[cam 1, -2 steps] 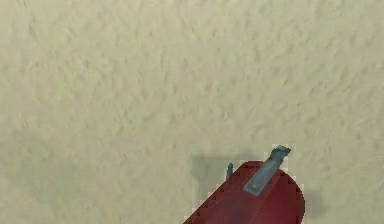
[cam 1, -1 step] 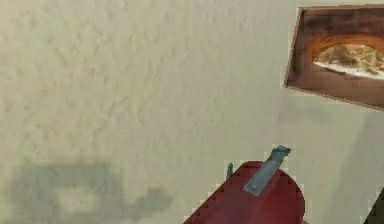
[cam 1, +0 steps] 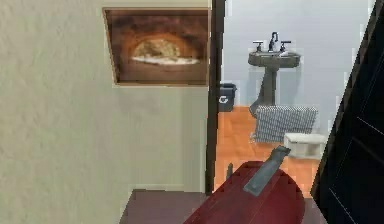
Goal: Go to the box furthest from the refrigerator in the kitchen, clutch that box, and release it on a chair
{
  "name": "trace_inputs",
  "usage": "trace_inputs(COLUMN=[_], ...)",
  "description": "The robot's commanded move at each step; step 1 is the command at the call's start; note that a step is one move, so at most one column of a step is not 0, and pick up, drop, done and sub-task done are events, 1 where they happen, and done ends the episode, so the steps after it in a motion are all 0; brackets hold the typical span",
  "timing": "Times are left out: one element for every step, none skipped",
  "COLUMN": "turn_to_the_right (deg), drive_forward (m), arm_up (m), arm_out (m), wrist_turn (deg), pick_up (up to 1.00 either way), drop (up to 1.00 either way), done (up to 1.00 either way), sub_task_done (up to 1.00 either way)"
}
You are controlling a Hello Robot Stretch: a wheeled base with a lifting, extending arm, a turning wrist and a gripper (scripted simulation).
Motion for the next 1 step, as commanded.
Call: trace_inputs(turn_to_the_right=[33.0], drive_forward=[0.0], arm_up=[0.0], arm_out=[0.0], wrist_turn=[0.0], pick_up=[0.0], drop=[0.0], done=[0.0], sub_task_done=[0.0])
